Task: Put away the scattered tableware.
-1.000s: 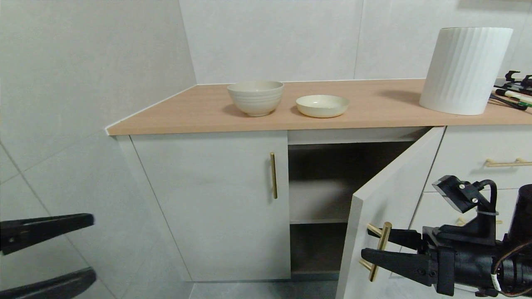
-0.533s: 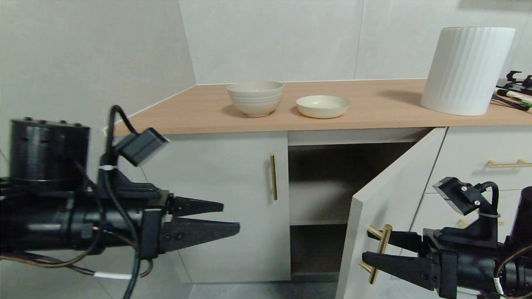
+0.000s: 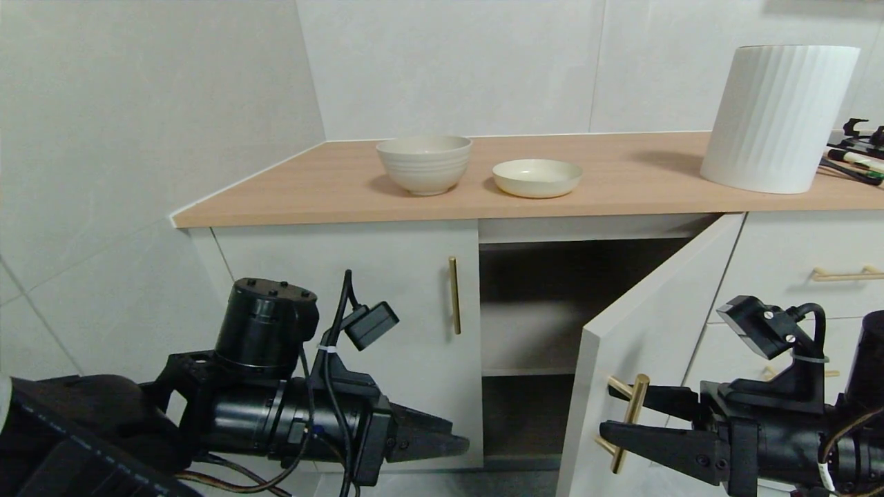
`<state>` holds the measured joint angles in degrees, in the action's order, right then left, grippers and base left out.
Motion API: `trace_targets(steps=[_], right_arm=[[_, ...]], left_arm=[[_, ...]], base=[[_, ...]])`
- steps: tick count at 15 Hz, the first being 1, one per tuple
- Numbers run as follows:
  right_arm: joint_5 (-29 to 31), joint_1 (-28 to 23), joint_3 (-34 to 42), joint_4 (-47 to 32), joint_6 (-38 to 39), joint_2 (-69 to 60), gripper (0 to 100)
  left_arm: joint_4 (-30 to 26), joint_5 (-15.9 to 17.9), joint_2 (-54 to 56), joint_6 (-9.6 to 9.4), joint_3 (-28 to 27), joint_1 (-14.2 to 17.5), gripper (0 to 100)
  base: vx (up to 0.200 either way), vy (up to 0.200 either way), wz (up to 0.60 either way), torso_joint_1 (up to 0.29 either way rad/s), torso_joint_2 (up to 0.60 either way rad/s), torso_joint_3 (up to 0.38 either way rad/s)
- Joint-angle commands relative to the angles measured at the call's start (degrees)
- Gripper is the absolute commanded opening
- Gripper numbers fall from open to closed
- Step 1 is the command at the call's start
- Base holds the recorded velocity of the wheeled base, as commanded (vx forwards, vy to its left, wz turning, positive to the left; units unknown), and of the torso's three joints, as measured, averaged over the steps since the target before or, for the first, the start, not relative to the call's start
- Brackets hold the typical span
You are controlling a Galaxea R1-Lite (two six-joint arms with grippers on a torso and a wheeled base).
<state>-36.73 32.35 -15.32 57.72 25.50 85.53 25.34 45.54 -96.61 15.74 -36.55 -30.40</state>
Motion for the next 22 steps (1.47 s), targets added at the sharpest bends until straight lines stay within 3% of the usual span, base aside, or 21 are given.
trace_targets(steps=[1,2,3,6,8,9,10,11,15,16,18,19,22], right_arm=[[0.26,-0.01,0.03,-0.15,-0.1,0.52,100],[0.26,-0.01,0.03,-0.15,-0.1,0.52,100],[0.26,-0.01,0.03,-0.07,-0.1,0.52,100],[0.26,-0.01,0.03,-0.07,-0.19,0.16,100],[0.34,-0.01,0.38,-0.07,-0.19,0.08,100],[0.34,-0.01,0.47,-0.07,-0.28,0.16,100],[0.26,-0.01,0.38,-0.07,-0.28,0.6,100],[0.26,-0.01,0.47,-0.07,-0.28,0.96,100],[0.26,-0.01,0.65,-0.07,-0.37,0.6,100],[0.34,-0.01,0.73,-0.07,-0.54,0.6,100],[0.43,-0.1,0.73,-0.07,-0.72,0.6,100],[0.52,-0.19,0.82,-0.15,-0.72,0.52,100],[2.19,-0.27,3.46,-0.24,-8.28,0.87,100]], left_arm=[[1.11,0.07,-1.12,0.43,-0.81,-0.27,0],[3.75,0.07,-2.44,1.58,-1.77,-1.24,0],[6.74,-0.46,-4.73,4.13,-3.09,-2.91,0],[17.11,-7.31,-12.55,11.77,-7.31,-7.65,0],[35.12,-12.85,-21.78,15.73,-7.49,-11.43,0],[40.4,-14.34,-25.29,17.05,-7.84,-11.96,0],[45.94,-18.39,-29.25,17.22,-8.63,-12.84,0],[45.85,-20.58,-29.69,17.31,-9.24,-12.93,0],[46.29,-21.99,-29.16,16.78,-10.39,-14.16,0],[46.46,-22.87,-29.34,15.11,-10.03,-15.12,0],[46.99,-30.43,-32.24,7.29,-11.44,-16.71,0],[47.6,-32.8,-33.12,6.67,-12.41,-17.58,0],[48.31,-32.98,-31.53,6.5,-11.79,-18.11,0]], base=[[0.0,0.0,0.0,0.0,0.0,0.0],[0.0,0.0,0.0,0.0,0.0,0.0],[0.0,0.0,0.0,0.0,0.0,0.0],[0.0,0.0,0.0,0.0,0.0,0.0],[0.0,0.0,0.0,0.0,0.0,0.0],[0.0,0.0,0.0,0.0,0.0,0.0],[0.0,0.0,0.0,0.0,0.0,0.0],[0.0,0.0,0.0,0.0,0.0,0.0],[0.0,0.0,0.0,0.0,0.0,0.0],[0.0,0.0,0.0,0.0,0.0,0.0],[0.0,0.0,0.0,0.0,0.0,0.0],[0.0,0.0,0.0,0.0,0.0,0.0],[0.0,0.0,0.0,0.0,0.0,0.0]])
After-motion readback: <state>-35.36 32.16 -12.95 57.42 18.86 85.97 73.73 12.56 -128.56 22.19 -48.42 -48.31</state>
